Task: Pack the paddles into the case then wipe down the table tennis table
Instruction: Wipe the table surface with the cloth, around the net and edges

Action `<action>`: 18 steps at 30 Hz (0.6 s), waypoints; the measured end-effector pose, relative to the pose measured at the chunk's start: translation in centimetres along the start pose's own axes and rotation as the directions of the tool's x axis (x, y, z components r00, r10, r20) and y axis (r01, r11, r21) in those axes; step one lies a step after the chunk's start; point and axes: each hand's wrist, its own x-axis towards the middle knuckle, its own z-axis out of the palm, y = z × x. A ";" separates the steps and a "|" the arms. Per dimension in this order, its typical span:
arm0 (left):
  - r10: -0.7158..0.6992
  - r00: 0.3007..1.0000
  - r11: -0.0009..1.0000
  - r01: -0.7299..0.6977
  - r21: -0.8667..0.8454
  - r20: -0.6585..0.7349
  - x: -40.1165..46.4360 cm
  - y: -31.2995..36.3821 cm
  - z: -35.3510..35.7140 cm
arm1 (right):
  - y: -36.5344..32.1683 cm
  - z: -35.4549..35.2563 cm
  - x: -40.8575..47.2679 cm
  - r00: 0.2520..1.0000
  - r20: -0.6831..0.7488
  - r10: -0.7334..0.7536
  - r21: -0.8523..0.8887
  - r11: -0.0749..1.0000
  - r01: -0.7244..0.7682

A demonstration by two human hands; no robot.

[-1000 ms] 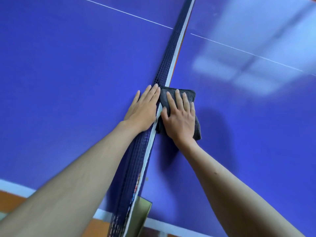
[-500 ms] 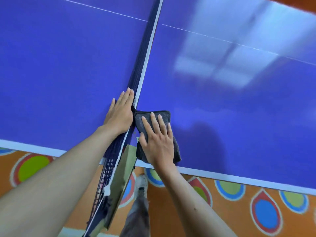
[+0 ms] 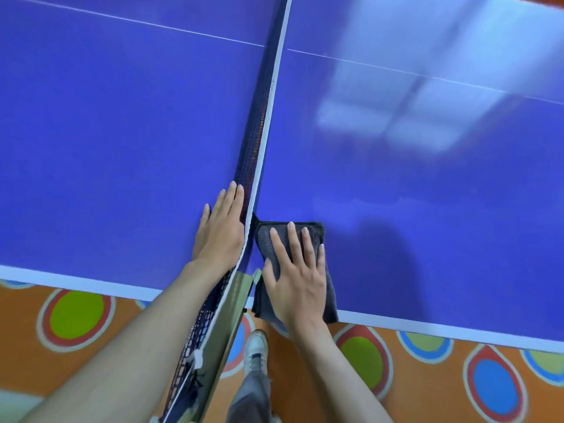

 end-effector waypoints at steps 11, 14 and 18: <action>0.062 0.994 0.998 -0.060 0.024 -0.096 -0.4 2.1 0.3 | 5.7 2.3 19.4 0.994 0.062 0.089 0.033 0.995 -0.091; 0.078 0.993 0.996 -0.074 0.051 -0.093 -0.3 2.4 0.4 | 6.6 2.6 22.9 0.996 0.059 0.064 0.051 0.996 -0.067; 0.087 0.991 0.994 -0.079 0.081 -0.102 -0.1 1.9 0.4 | 7.2 2.8 24.0 0.998 0.042 0.036 0.065 0.997 -0.039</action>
